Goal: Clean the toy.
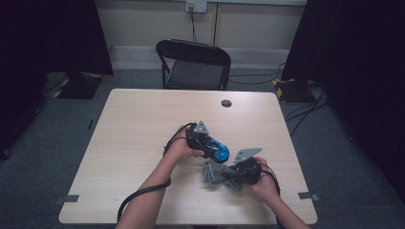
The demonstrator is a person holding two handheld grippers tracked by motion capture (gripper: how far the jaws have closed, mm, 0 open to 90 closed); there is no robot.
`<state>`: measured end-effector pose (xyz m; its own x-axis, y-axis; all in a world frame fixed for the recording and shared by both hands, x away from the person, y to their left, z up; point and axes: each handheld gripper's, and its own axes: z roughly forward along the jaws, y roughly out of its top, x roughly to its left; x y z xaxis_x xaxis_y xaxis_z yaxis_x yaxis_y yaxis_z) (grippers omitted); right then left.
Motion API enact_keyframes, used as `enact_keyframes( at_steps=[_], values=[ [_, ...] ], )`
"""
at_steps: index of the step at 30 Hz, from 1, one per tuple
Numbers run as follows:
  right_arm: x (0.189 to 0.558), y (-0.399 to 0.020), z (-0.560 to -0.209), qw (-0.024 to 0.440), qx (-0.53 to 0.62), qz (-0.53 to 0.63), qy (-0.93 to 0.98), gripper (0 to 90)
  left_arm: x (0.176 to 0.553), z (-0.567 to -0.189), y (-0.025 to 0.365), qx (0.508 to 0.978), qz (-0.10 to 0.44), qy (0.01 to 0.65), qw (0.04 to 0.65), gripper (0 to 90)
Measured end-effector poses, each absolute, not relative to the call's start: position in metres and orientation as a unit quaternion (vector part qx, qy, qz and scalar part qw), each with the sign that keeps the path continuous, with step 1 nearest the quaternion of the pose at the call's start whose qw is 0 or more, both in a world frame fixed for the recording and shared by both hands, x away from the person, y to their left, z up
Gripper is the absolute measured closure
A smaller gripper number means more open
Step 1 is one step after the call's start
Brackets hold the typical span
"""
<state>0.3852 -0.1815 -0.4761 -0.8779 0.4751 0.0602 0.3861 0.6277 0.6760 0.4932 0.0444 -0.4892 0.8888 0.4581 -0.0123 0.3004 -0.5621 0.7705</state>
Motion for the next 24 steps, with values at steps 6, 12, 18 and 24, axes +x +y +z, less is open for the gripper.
enact_keyframes(
  at_steps=[6,12,18,24],
  values=[
    [0.392,-0.174,-0.479,0.072,0.234,0.347,0.905,72.4,0.493,-0.489,0.044,0.878,0.095,0.216,0.416,6.9],
    [0.398,-0.179,-0.48,0.086,0.236,0.335,0.908,72.3,0.493,-0.489,0.044,0.878,0.096,0.215,0.416,6.9],
    [0.405,-0.185,-0.479,0.093,0.242,0.328,0.909,72.3,0.493,-0.489,0.045,0.879,0.097,0.212,0.415,7.1],
    [0.408,-0.188,-0.478,0.095,0.242,0.325,0.909,72.3,0.493,-0.49,0.045,0.878,0.096,0.215,0.417,7.2]
  ],
)
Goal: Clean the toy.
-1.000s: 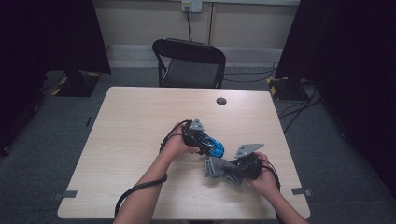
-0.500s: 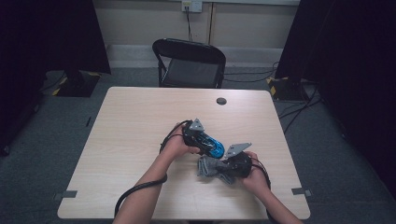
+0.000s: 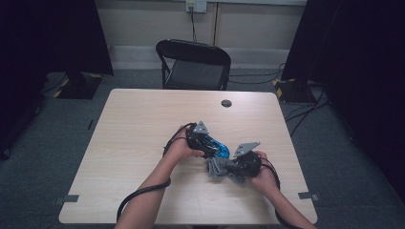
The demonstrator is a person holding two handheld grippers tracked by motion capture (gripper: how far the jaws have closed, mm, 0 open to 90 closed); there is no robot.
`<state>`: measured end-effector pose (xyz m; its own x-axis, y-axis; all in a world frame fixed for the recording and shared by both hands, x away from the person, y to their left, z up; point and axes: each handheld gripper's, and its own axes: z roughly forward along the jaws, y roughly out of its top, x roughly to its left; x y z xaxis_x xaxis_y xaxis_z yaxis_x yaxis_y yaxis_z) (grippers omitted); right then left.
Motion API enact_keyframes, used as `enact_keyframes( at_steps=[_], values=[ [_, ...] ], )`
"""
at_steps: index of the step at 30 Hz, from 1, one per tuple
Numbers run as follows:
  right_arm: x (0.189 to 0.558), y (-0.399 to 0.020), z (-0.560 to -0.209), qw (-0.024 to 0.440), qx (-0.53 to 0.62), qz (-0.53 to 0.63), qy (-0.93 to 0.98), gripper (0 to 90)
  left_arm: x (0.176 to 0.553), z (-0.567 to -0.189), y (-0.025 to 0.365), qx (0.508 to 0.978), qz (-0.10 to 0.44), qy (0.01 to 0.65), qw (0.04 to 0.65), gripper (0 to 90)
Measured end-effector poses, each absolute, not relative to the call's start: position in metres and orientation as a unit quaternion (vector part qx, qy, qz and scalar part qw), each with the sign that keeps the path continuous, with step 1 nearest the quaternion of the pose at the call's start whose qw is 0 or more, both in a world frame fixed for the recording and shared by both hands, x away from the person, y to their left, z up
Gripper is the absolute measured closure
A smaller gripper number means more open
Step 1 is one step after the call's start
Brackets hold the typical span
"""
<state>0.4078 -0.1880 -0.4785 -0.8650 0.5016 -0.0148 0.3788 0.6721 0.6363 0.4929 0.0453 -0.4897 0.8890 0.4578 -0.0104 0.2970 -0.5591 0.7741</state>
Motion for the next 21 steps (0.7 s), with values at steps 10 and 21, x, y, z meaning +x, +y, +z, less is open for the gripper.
enact_keyframes(
  at_steps=[10,21],
  values=[
    [0.412,-0.201,-0.478,0.095,0.256,0.323,0.906,72.3,0.493,-0.489,0.045,0.878,0.096,0.215,0.416,7.2],
    [0.421,-0.217,-0.478,0.093,0.28,0.32,0.901,72.3,0.493,-0.489,0.045,0.879,0.095,0.215,0.415,7.2]
  ],
)
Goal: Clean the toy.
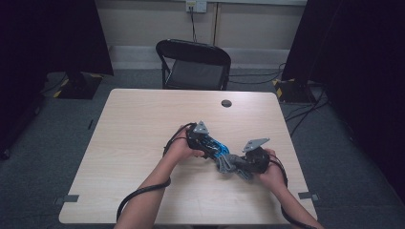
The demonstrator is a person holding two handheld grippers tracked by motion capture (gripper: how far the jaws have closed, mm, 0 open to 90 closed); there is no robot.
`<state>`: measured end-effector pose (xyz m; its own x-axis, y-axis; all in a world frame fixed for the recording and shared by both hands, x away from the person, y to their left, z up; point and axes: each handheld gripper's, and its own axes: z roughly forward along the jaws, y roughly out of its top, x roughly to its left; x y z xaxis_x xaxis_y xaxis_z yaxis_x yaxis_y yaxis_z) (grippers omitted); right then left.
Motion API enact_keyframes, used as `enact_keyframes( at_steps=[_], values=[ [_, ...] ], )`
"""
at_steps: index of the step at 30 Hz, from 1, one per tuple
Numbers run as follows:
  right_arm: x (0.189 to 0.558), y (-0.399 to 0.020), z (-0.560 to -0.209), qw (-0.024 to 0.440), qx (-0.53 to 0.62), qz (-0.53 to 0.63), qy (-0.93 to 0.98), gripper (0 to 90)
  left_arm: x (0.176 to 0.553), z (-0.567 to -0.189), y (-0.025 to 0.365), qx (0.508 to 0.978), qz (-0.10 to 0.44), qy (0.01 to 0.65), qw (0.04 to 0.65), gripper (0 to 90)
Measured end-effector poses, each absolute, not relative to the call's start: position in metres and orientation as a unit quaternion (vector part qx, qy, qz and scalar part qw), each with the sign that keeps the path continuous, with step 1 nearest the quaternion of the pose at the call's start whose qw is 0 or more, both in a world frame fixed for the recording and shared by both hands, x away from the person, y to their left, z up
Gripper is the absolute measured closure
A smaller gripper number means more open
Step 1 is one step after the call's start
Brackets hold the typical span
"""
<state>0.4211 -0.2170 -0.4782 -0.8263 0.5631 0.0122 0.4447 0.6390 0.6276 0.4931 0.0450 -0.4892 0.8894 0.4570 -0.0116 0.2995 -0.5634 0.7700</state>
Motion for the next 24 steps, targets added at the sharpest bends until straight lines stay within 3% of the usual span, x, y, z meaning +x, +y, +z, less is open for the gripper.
enact_keyframes(
  at_steps=[24],
  values=[
    [0.446,-0.239,-0.479,0.112,0.334,0.314,0.882,72.4,0.493,-0.489,0.045,0.879,0.095,0.215,0.416,7.2]
  ],
)
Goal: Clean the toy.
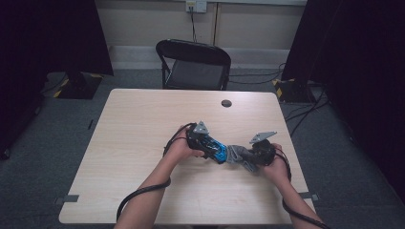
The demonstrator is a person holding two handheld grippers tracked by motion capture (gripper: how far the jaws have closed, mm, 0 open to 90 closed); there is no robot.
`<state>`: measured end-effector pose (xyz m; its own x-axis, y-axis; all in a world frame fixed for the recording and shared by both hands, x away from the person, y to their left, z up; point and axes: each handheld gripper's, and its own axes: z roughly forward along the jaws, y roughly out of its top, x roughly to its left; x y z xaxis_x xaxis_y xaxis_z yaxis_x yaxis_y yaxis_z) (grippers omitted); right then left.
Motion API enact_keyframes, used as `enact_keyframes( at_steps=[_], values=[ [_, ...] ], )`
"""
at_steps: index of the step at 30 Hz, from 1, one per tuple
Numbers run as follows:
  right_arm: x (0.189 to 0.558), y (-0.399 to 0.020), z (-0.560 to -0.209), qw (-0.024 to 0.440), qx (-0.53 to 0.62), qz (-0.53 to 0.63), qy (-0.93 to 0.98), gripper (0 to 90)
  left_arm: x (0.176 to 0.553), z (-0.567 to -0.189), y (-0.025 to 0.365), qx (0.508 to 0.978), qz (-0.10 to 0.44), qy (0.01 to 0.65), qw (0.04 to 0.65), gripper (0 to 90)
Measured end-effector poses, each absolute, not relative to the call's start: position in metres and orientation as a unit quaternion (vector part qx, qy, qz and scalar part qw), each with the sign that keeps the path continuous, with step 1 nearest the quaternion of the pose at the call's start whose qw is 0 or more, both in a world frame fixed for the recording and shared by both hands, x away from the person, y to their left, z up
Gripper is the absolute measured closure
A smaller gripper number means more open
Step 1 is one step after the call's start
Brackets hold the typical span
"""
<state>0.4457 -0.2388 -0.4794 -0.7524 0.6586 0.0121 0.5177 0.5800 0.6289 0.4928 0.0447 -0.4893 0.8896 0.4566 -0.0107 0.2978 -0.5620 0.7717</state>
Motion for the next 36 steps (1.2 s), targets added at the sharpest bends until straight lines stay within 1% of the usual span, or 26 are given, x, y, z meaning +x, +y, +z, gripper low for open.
enact_keyframes(
  at_steps=[7,11,18,27,31,34,36],
  values=[
    [0.455,-0.236,-0.478,0.115,0.343,0.306,0.88,72.4,0.493,-0.489,0.045,0.88,0.096,0.211,0.415,7.2],
    [0.462,-0.233,-0.474,0.129,0.347,0.293,0.881,72.6,0.493,-0.49,0.045,0.878,0.096,0.212,0.418,7.2],
    [0.474,-0.227,-0.469,0.136,0.359,0.283,0.879,73.0,0.493,-0.491,0.045,0.874,0.095,0.215,0.426,7.2],
    [0.485,-0.231,-0.459,0.147,0.392,0.3,0.857,72.8,0.492,-0.491,0.045,0.874,0.093,0.213,0.426,7.2],
    [0.489,-0.228,-0.46,0.16,0.401,0.298,0.852,70.0,0.492,-0.491,0.044,0.875,0.093,0.211,0.425,7.2],
    [0.49,-0.226,-0.465,0.153,0.403,0.297,0.852,67.7,0.492,-0.491,0.044,0.875,0.093,0.21,0.427,7.2],
    [0.488,-0.224,-0.468,0.151,0.4,0.294,0.855,63.3,0.492,-0.491,0.043,0.875,0.093,0.211,0.426,7.2]
  ],
)
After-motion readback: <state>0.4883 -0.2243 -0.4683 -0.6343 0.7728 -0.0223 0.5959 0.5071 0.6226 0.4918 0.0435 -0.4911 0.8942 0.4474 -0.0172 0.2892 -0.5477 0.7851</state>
